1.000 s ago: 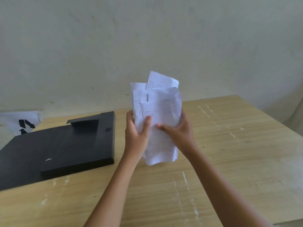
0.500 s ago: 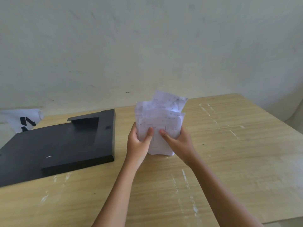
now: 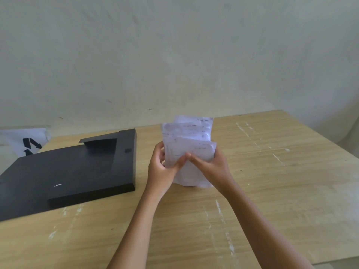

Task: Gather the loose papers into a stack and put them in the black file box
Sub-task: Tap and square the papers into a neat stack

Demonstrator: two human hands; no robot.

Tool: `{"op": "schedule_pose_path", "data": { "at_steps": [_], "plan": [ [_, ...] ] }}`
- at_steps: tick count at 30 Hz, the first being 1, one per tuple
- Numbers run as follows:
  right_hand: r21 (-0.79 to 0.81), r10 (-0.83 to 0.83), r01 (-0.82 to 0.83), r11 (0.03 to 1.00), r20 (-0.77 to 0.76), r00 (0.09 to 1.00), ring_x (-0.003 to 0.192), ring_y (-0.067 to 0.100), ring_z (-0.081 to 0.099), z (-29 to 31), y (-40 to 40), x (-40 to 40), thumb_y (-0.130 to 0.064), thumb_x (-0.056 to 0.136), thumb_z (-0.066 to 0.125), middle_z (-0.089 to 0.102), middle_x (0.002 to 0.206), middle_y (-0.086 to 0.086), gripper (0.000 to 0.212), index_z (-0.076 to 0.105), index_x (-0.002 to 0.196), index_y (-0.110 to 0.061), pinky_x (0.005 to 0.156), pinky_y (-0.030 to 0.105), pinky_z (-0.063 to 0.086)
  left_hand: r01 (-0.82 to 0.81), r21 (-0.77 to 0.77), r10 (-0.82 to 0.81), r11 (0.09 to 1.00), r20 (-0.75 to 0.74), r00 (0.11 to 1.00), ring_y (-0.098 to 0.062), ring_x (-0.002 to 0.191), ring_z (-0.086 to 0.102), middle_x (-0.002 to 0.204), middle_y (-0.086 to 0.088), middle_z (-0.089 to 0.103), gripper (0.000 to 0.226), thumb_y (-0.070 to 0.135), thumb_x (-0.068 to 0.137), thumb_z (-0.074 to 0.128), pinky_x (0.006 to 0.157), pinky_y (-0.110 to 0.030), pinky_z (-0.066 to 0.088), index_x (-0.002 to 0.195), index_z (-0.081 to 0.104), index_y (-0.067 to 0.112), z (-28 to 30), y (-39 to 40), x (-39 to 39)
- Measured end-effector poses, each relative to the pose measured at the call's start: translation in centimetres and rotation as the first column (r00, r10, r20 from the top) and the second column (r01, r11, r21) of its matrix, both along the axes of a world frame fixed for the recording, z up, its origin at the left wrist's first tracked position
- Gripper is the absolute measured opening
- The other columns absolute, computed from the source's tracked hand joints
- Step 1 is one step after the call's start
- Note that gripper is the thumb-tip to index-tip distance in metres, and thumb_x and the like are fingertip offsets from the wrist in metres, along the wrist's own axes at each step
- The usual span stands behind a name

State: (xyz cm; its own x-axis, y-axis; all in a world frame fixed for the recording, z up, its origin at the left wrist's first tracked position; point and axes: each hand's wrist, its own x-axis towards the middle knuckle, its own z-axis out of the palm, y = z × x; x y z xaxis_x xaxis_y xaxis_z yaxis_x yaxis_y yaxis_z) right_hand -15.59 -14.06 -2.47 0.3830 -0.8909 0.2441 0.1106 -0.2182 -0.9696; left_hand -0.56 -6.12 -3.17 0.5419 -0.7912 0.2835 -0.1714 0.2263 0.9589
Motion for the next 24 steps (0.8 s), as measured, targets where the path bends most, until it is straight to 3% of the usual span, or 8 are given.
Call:
{"op": "schedule_pose_path", "data": {
  "at_steps": [3, 6, 9, 15, 20, 24],
  "plan": [
    [0.034, -0.005, 0.002, 0.999, 0.082, 0.997, 0.096, 0.009, 0.075, 1.1, 0.3, 0.4, -0.048, 0.075, 0.086, 0.077, 0.105, -0.007, 0.043, 0.067, 0.111, -0.032, 0.081, 0.034, 0.062, -0.007, -0.044, 0.005, 0.999, -0.033, 0.999, -0.01, 0.104, 0.075, 0.113, 0.012, 0.076, 0.051, 0.044, 0.079, 0.09, 0.078, -0.026, 0.062, 0.12, 0.06, 0.037, 0.6, -0.4, -0.8],
    [0.038, -0.032, 0.027, 0.999, 0.146, 0.989, 0.093, 0.007, 0.075, 1.7, 1.1, 1.4, -0.042, 0.08, 0.084, 0.077, 0.101, -0.008, 0.033, 0.068, 0.106, -0.031, 0.076, 0.026, 0.059, -0.036, -0.098, 0.033, 0.995, -0.026, 0.999, -0.002, 0.095, 0.075, 0.107, 0.016, 0.077, 0.04, 0.04, 0.086, 0.085, 0.073, -0.018, 0.058, 0.116, 0.059, 0.037, 1.4, -0.8, -2.0],
    [0.002, -0.071, 0.072, 0.997, 0.206, 0.976, 0.091, 0.011, 0.075, 1.5, 1.6, 1.9, -0.03, 0.084, 0.081, 0.078, 0.098, -0.005, 0.028, 0.067, 0.107, -0.026, 0.076, 0.026, 0.06, -0.096, -0.15, 0.094, 0.984, -0.026, 0.995, -0.001, 0.093, 0.074, 0.106, 0.019, 0.075, 0.035, 0.037, 0.09, 0.081, 0.071, -0.014, 0.057, 0.116, 0.058, 0.035, 1.1, -1.1, -3.2],
    [0.043, -0.012, 0.005, 0.999, 0.152, 0.988, 0.092, 0.02, 0.075, -1.0, 1.6, 1.0, -0.019, 0.087, 0.079, 0.077, 0.1, 0.001, 0.027, 0.064, 0.109, -0.024, 0.076, 0.035, 0.063, -0.128, -0.042, 0.128, 0.991, -0.025, 0.992, -0.003, 0.093, 0.075, 0.104, 0.017, 0.077, 0.028, 0.037, 0.09, 0.081, 0.071, -0.017, 0.057, 0.111, 0.061, 0.039, -2.2, -0.8, -2.9],
    [0.035, 0.011, -0.013, 0.999, 0.059, 0.998, 0.097, 0.01, 0.074, -1.7, 1.0, 0.3, -0.021, 0.087, 0.08, 0.076, 0.104, -0.004, 0.035, 0.065, 0.118, -0.022, 0.076, 0.029, 0.062, -0.058, 0.111, 0.053, 0.992, 0.05, 0.997, -0.006, 0.098, 0.076, 0.106, 0.016, 0.079, 0.039, 0.051, 0.085, 0.08, 0.078, -0.029, 0.062, 0.117, 0.066, 0.034, -3.1, -0.5, -1.4],
    [0.003, -0.004, 0.004, 1.0, 0.047, 0.999, 0.091, 0.009, 0.075, -1.8, 0.9, 0.4, -0.026, 0.086, 0.081, 0.077, 0.099, -0.007, 0.03, 0.068, 0.113, -0.026, 0.072, 0.026, 0.062, -0.108, 0.086, 0.099, 0.99, 0.097, 0.99, 0.004, 0.093, 0.072, 0.102, 0.025, 0.076, 0.031, 0.039, 0.087, 0.084, 0.07, -0.011, 0.054, 0.11, 0.063, 0.038, -2.9, -0.5, -1.0]
  ]
}}
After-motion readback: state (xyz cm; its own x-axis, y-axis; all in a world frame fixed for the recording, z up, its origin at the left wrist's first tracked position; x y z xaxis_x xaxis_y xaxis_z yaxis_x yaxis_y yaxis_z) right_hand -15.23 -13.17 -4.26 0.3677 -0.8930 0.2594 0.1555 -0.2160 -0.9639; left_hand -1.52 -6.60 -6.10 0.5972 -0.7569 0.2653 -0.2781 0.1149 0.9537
